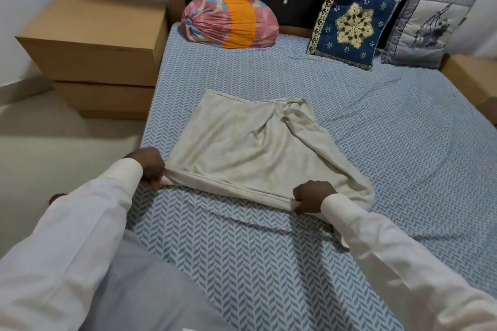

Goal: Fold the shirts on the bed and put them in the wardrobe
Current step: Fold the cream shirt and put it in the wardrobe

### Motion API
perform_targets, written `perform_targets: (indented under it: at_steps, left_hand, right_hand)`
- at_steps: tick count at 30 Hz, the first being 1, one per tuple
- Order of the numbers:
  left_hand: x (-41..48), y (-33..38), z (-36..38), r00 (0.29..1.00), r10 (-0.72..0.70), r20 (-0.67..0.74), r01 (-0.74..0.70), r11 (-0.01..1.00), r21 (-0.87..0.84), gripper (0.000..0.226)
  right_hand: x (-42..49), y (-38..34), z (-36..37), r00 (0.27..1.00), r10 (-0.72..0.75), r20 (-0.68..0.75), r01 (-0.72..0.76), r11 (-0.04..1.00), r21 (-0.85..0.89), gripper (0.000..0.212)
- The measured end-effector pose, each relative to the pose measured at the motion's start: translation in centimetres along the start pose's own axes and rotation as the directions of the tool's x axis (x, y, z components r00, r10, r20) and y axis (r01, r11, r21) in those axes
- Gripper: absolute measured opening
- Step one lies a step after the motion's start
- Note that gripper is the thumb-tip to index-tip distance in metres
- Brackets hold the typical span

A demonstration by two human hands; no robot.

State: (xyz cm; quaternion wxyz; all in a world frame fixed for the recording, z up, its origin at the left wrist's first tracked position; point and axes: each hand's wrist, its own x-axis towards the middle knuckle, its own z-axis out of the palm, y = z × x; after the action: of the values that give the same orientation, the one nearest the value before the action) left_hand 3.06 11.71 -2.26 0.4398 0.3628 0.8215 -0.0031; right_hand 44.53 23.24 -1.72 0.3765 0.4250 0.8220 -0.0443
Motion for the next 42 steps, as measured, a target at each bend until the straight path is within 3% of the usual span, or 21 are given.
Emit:
perform_targets:
  at_steps: [2,7,10,11,13,15,17,19,21,23,24,26,29,31,34,38,40,42]
  left_hand:
    - [0.3,-0.2,-0.1,1.0,-0.003,0.002,0.003,0.999,-0.035,0.018]
    - [0.7,-1.1,-0.7,0.997,-0.042,0.057,0.048,0.993,-0.111,0.02]
    - [2.0,-1.3,-0.8,0.989,-0.091,0.112,0.12,0.95,-0.29,0.017]
    - [2.7,-0.8,-0.7,0.994,-0.079,0.077,0.105,0.897,-0.43,0.014]
    - [3.6,2.5,-2.2,0.989,-0.061,-0.133,-0.062,0.647,-0.76,0.02]
    - [3.2,7.8,-5.5,0.921,-0.052,-0.385,-0.347,0.337,-0.875,0.026]
    - [1.7,13.7,-10.5,0.836,0.004,-0.548,-0.547,0.064,-0.835,0.023]
    - [-0.1,18.9,-16.5,0.753,0.024,-0.658,-0.649,-0.139,-0.748,0.018]
    - [-2.4,22.8,-22.5,0.661,0.001,-0.75,-0.729,-0.234,-0.643,0.015]
    - [-4.9,25.2,-27.5,0.566,0.006,-0.825,-0.789,-0.288,-0.543,0.018]
    - [-5.9,25.8,-29.4,0.525,0.03,-0.851,-0.804,-0.31,-0.507,0.017]
    - [-6.7,25.6,-31.7,0.464,0.06,-0.884,-0.841,-0.283,-0.461,0.016]
    - [-5.9,23.4,-32.1,0.391,0.061,-0.918,-0.911,-0.118,-0.396,0.018]
    - [-4.7,20.9,-30.1,0.348,0.045,-0.936,-0.938,0.021,-0.347,0.023]
    - [-2.4,16.2,-25.4,0.331,0.036,-0.943,-0.916,0.253,-0.311,0.029]
    - [-0.3,9.9,-17.2,0.346,0.089,-0.934,-0.688,0.701,-0.188,0.031]
    - [-0.1,6.7,-12.3,0.357,0.14,-0.923,-0.587,0.803,-0.106,0.029]
    - [0.1,3.6,-8.2,0.375,0.187,-0.908,-0.516,0.856,-0.036,0.021]
  right_hand:
    - [0.1,-0.2,0.3,0.999,0.01,0.04,-0.011,1.0,0.011,0.043]
    - [0.1,-0.2,-0.1,0.933,0.032,0.359,-0.089,0.986,0.142,0.047]
    - [0.4,1.1,-1.9,0.906,0.1,0.412,-0.175,0.973,0.148,0.026]
    - [1.0,2.0,-2.7,0.916,0.118,0.384,-0.218,0.948,0.23,0.015]
    - [3.0,4.5,-6.0,0.947,0.229,0.226,-0.315,0.805,0.503,0.014]
    - [7.5,9.2,-10.1,0.92,0.387,0.07,-0.253,0.444,0.86,0.019]
    - [11.6,14.5,-15.7,0.806,0.587,-0.079,0.016,0.111,0.994,0.021]
    - [13.8,19.3,-21.6,0.649,0.733,-0.204,0.319,-0.019,0.947,0.027]
    - [6.2,16.7,-29.2,0.497,0.831,-0.251,0.58,-0.102,0.808,0.042]
    - [0.1,15.1,-34.5,0.348,0.88,-0.324,0.675,0.004,0.738,0.054]
    - [-1.1,15.3,-35.9,0.234,0.896,-0.377,0.636,0.152,0.756,0.055]
    - [-2.4,16.0,-36.4,0.087,0.857,-0.508,0.547,0.385,0.743,0.056]
    - [-1.6,16.4,-35.1,0.015,0.756,-0.654,0.432,0.585,0.686,0.05]
    - [-0.8,16.4,-33.6,0.033,0.708,-0.706,0.343,0.655,0.673,0.045]
    - [0.4,14.5,-30.4,0.189,0.665,-0.723,0.293,0.664,0.688,0.035]
    - [2.9,11.5,-24.2,0.509,0.527,-0.681,0.185,0.705,0.684,0.047]
    - [3.7,10.0,-20.7,0.658,0.448,-0.605,0.061,0.77,0.636,0.038]
    - [4.3,8.4,-17.1,0.715,0.396,-0.577,-0.009,0.83,0.558,0.049]
